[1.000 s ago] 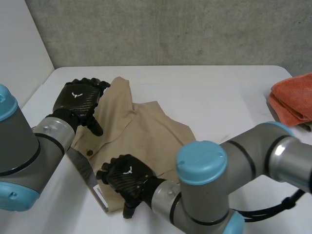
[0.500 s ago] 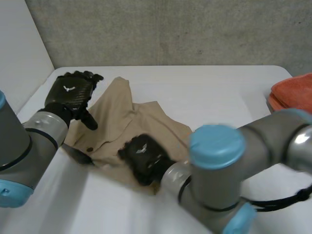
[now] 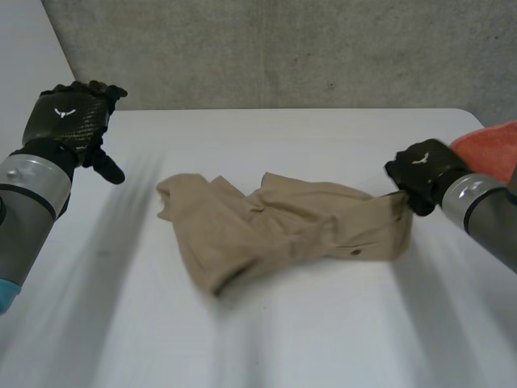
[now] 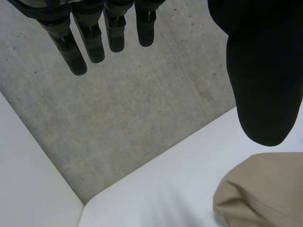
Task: Fold the laundry.
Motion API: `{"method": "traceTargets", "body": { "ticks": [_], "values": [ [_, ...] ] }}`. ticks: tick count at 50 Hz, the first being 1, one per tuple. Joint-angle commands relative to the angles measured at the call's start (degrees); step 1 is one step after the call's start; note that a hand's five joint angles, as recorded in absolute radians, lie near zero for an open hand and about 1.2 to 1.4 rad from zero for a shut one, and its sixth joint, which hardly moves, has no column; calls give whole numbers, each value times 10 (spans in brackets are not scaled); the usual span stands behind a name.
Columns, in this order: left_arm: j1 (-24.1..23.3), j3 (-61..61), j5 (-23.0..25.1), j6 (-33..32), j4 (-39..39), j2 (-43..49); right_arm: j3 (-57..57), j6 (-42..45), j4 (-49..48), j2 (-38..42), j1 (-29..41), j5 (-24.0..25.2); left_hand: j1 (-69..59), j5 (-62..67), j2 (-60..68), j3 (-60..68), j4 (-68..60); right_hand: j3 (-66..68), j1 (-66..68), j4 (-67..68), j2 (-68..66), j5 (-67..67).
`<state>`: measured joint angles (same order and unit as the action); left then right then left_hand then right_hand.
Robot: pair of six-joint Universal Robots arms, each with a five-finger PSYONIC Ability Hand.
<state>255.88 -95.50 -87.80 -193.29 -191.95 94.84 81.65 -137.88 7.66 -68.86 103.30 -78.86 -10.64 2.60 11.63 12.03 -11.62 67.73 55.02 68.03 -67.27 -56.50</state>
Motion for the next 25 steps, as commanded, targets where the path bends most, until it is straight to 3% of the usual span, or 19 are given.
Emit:
{"method": "traceTargets", "body": {
  "ticks": [1,4,5,6,8,9,19,25],
  "values": [
    [-9,-9,1,-1,2,5,-91,24,-7,73,-37,-89,-7,-12,-2,-6,2,123,250,120,-127,-135],
    [-10,-14,2,-1,-1,7,-114,40,-12,86,-36,-110,-7,-12,-2,-6,2,123,250,120,-127,-135],
    [-9,-14,3,-1,-1,9,-124,41,-19,91,-35,-119,-7,-12,-2,-6,2,-140,-13,-143,135,128],
    [-9,-14,3,-1,-2,13,-127,40,-25,92,-35,-125,-6,-14,-4,-8,4,-309,-182,-312,304,297],
    [-10,-13,3,-1,-2,19,-122,36,-46,89,-35,-127,-6,-14,-4,-8,4,-545,-418,-548,540,532],
    [-11,-12,2,-1,-2,23,-118,34,-53,88,-33,-127,-7,-12,-2,-6,2,-577,-450,-580,573,565],
    [-30,-3,3,-2,-4,35,17,-24,-70,-1,60,-89,-11,-9,1,-3,-1,-577,-450,-580,573,565],
    [-32,1,35,-7,-9,55,158,-125,-63,-71,91,-59,-31,11,21,17,-21,-567,-439,-570,562,554]
  ]
}}
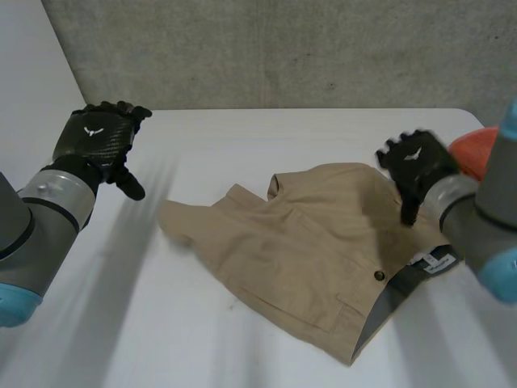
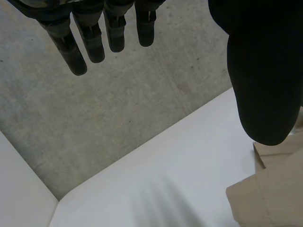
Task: Fold the laundry.
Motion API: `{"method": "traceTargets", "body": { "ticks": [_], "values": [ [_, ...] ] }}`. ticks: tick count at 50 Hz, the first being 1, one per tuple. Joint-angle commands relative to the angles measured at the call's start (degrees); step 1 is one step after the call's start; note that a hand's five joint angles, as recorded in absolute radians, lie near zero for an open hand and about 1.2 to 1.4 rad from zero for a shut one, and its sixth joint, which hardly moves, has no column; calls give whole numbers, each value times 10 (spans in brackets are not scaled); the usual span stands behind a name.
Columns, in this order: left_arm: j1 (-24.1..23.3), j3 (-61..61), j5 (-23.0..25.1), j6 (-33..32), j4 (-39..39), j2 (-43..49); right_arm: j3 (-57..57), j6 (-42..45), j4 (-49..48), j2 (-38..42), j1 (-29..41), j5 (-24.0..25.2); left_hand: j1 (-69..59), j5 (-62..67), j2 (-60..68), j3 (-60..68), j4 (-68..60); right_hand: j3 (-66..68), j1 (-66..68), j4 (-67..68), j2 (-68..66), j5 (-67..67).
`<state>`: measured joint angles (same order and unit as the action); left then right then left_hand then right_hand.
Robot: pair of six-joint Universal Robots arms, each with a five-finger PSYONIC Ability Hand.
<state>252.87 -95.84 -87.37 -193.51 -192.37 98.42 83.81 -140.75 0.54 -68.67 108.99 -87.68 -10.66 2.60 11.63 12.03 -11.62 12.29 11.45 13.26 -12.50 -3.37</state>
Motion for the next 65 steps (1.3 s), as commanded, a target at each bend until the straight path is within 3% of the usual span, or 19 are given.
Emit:
{"method": "traceTargets", "body": {
  "ticks": [1,8,19,26,37,41,43,50,55,57,62,65],
  "values": [
    [-2,7,40,-6,-4,25,150,-110,8,-76,40,34,-36,16,26,22,-26,5,13,-5,-3,6],
    [0,40,104,-14,5,101,253,-210,8,-93,64,75,-86,67,77,73,-77,18,27,9,-16,-7],
    [-1,77,105,-118,16,195,329,-231,-65,-92,90,88,-152,133,142,138,-142,77,86,67,-75,-66],
    [-5,96,105,-125,15,232,341,-231,-89,-89,98,88,-323,304,314,310,-314,119,127,109,-117,-108],
    [-19,108,104,-127,12,255,348,-222,-140,-69,104,83,-693,674,683,679,-683,467,475,457,-465,-456],
    [-25,113,89,-127,12,253,348,-218,-154,-62,104,77,-693,674,684,680,-684,607,615,597,-605,-596],
    [-27,113,79,-127,13,249,348,-218,-158,-60,104,73,-693,674,684,680,-684,677,685,667,-675,-666],
    [-33,103,43,-122,34,168,319,-164,-146,-112,94,57,-693,674,684,680,-684,677,685,667,-675,-666],
    [-38,97,40,-105,82,77,262,-58,-87,-212,89,57,-693,674,684,680,-684,677,685,667,-675,-666],
    [-38,93,39,-80,110,33,191,-3,-17,-242,73,54,-693,674,684,680,-684,677,685,667,-675,-666],
    [-39,75,43,-19,156,-43,97,19,90,-231,41,61,-693,674,684,680,-684,677,685,667,-675,-666],
    [-42,57,45,-12,157,-48,51,21,134,-177,36,60,-693,674,684,680,-684,677,685,667,-675,-666]
  ]
}}
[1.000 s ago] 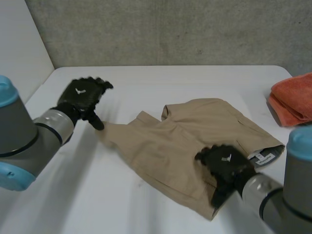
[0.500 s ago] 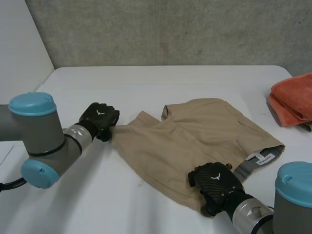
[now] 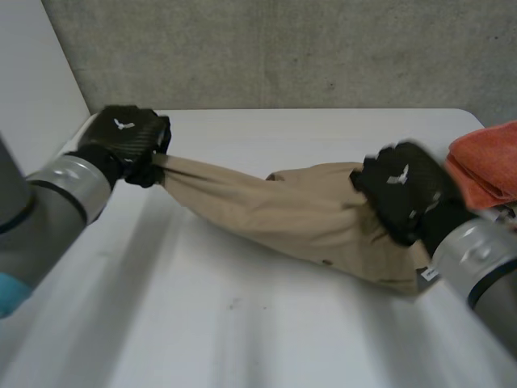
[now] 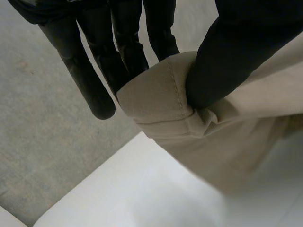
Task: Fold the laundry.
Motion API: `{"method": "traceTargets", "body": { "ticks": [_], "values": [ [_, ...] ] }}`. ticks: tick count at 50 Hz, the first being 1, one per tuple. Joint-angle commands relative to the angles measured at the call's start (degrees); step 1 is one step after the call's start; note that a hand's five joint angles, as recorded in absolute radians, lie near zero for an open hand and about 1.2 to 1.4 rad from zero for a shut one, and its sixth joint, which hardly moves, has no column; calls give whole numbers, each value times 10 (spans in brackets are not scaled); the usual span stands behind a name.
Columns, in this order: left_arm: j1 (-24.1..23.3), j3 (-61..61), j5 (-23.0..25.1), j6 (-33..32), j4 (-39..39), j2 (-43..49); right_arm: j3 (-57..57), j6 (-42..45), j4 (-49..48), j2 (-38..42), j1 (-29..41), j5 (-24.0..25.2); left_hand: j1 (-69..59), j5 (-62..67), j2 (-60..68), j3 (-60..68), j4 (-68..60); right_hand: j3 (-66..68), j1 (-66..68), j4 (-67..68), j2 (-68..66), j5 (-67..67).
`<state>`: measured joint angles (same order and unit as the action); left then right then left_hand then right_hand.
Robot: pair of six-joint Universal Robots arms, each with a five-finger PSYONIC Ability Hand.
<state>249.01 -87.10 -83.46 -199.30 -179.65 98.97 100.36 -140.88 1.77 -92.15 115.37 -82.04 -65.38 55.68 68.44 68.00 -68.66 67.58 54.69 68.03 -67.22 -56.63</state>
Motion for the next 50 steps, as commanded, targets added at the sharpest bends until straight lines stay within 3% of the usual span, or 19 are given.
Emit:
{"method": "traceTargets", "body": {
  "ticks": [1,6,12,17,22,27,35,44,50],
  "values": [
    [-6,-33,5,46,28,-49,-134,23,138,90,-28,0,-146,143,116,120,-113,124,253,120,-128,-134],
    [-26,2,-6,44,-13,58,-211,22,162,200,-23,-7,-146,143,116,120,-113,124,253,120,-128,-134],
    [-37,113,-66,40,-81,158,-325,15,148,292,-23,-36,-146,143,116,120,-113,124,253,120,-128,-134],
    [-50,227,-91,30,-164,213,-469,15,31,340,-23,-83,-146,143,116,120,-113,124,253,120,-128,-134],
    [-61,320,-112,25,-296,221,-550,12,-127,342,-23,-81,-146,143,116,120,-113,124,253,120,-128,-134],
    [-78,372,-152,25,-340,208,-581,-5,-231,334,-20,-64,-146,143,116,120,-113,124,253,120,-128,-134],
    [-89,294,-168,25,-337,157,-530,-51,-237,307,-15,-40,-146,143,116,120,-113,124,253,120,-128,-134],
    [-88,52,-168,24,-324,61,-308,-59,-177,264,-17,46,-146,143,116,120,-113,124,253,120,-128,-134],
    [-90,-68,-167,19,-287,76,-186,-54,-121,266,-20,51,-146,143,116,120,-113,124,253,120,-128,-134]
  ]
}}
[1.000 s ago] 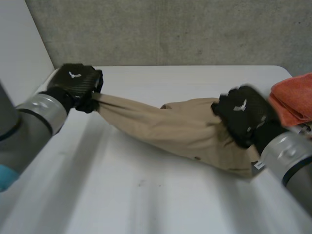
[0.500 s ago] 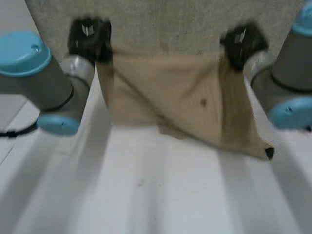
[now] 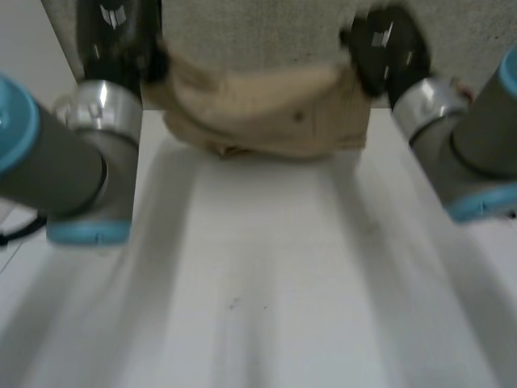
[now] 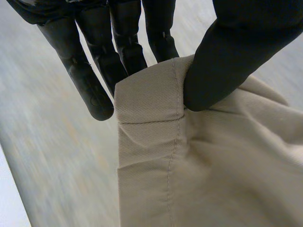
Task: Fold the laundry.
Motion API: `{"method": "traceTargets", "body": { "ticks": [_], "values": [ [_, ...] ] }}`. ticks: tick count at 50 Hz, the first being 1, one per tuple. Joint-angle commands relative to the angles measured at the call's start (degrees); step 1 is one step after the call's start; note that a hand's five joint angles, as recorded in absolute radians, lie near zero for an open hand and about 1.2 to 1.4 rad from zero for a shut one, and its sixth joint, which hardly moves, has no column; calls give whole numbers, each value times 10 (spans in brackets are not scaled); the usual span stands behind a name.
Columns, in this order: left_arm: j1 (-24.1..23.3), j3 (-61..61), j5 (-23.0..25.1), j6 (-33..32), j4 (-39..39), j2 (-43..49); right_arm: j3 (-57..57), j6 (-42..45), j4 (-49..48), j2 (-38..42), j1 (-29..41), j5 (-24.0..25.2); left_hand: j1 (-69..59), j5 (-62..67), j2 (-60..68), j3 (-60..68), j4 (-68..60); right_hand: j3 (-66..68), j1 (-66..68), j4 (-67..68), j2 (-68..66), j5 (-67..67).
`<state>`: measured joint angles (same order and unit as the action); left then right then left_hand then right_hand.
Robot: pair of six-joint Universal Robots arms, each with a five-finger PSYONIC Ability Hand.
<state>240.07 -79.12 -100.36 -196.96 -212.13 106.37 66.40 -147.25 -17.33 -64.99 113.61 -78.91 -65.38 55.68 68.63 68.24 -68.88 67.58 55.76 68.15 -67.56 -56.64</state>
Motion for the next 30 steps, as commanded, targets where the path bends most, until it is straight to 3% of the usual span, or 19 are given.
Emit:
{"method": "traceTargets", "body": {
  "ticks": [1,9,15,18,19,22,30],
  "values": [
    [0,-157,2,-7,48,8,169,10,74,-5,-3,23,-146,143,114,118,-111,124,242,118,-124,-134],
    [-13,-218,1,-62,191,26,265,35,125,-9,-13,24,-146,143,114,118,-111,124,242,118,-124,-134],
    [-12,-263,6,-67,279,-11,301,60,225,-38,-15,24,-146,143,114,118,-111,124,242,118,-124,-134],
    [-7,-271,9,-65,269,-19,313,54,259,-53,-16,31,-44,41,12,16,-9,124,242,118,-124,-134],
    [-4,-275,9,-66,253,-19,317,53,258,-53,-16,33,131,-134,-163,-160,166,124,242,118,-124,-134],
    [1,-277,11,-67,216,-16,333,51,231,-55,-21,43,403,-406,-435,-431,438,124,242,118,-124,-134],
    [15,-293,11,-67,187,-15,354,6,164,-44,-41,41,385,-388,-418,-414,420,124,242,118,-124,-134]
  ]
}}
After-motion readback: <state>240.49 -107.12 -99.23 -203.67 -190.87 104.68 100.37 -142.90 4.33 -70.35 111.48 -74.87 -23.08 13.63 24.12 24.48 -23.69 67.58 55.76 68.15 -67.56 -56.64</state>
